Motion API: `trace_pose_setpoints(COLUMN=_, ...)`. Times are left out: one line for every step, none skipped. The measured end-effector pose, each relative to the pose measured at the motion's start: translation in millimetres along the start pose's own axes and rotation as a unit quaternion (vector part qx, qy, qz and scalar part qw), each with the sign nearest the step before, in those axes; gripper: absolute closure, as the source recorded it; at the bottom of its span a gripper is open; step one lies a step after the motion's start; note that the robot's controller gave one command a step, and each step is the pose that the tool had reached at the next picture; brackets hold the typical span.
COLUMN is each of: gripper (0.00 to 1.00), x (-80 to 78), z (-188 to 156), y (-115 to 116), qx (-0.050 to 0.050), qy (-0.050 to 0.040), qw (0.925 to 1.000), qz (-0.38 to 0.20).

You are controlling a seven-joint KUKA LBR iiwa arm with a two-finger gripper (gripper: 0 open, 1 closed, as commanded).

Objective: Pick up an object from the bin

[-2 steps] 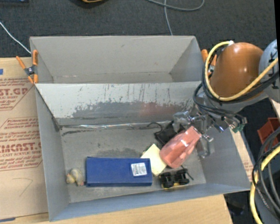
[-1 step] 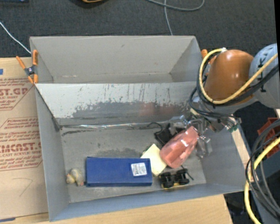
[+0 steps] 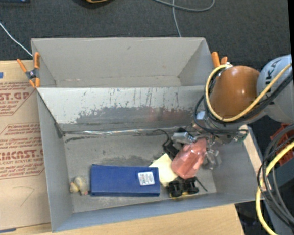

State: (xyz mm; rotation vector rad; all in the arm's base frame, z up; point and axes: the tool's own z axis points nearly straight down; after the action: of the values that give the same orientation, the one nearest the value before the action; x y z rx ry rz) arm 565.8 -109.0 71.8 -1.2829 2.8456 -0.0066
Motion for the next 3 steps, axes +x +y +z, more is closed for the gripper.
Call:
trace_pose_setpoints(gripper=1.0, x=-2.0, z=-2.2, y=-2.1, qx=-0.002, qy=-0.0017, qw=0.9991, qz=-0.043)
trace_pose_setpoints(gripper=1.0, x=-2.0, z=-2.2, y=-2.1, qx=-0.002, qy=-0.0017, qw=0.9991, qz=-0.043)
trace_pose_setpoints(gripper=1.0, x=-1.7, z=-5.5, y=-1.2, qx=-0.004, qy=-0.001, qw=0.999, qz=-0.044)
